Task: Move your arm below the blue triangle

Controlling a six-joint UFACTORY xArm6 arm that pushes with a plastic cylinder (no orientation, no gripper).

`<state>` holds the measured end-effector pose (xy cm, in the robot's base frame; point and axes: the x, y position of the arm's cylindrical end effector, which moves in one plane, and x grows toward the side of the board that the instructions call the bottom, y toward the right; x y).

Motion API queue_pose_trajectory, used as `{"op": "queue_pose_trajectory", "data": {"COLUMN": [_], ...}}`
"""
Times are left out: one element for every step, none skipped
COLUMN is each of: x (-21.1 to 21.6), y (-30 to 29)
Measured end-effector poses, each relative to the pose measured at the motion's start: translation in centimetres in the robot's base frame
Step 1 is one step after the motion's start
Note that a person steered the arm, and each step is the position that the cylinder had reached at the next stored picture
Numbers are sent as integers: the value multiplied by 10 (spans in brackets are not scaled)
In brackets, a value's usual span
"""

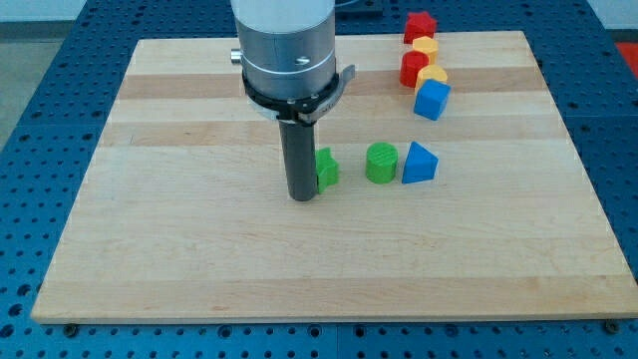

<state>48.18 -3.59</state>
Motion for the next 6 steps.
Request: {"op": "queue_pose_trajectory", "data": {"x": [4,19,31,38,28,28], "y": [1,7,19,49,95,148]}}
